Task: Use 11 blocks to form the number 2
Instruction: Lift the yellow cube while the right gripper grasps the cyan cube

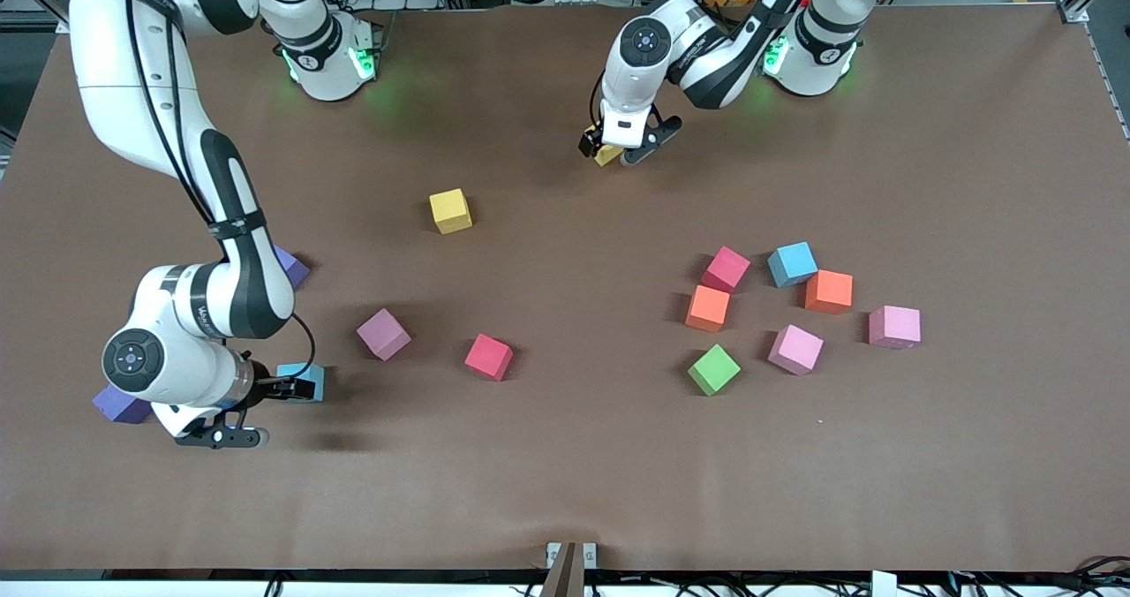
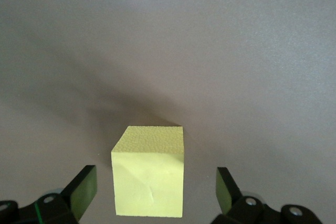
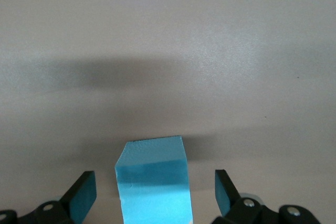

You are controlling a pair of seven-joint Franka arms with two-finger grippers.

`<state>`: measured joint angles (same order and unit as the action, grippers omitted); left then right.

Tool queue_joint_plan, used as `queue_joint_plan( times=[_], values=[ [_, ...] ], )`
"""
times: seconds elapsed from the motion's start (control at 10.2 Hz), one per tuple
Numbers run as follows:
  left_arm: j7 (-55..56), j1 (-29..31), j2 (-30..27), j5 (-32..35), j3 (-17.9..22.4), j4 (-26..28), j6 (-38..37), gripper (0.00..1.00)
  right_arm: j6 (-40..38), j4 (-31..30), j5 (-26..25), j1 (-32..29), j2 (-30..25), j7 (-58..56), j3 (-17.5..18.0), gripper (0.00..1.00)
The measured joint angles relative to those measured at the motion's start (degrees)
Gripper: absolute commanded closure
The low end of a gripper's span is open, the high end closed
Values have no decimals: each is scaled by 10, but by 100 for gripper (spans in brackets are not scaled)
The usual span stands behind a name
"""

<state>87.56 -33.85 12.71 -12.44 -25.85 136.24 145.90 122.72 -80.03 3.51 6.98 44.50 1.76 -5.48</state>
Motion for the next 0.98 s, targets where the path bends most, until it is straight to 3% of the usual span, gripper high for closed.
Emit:
queue_joint_plan(
  times=[0.98],
  values=[
    [5, -6, 39, 0, -2, -7, 9, 0, 2, 0, 1, 1, 20, -23, -1, 0]
  ],
)
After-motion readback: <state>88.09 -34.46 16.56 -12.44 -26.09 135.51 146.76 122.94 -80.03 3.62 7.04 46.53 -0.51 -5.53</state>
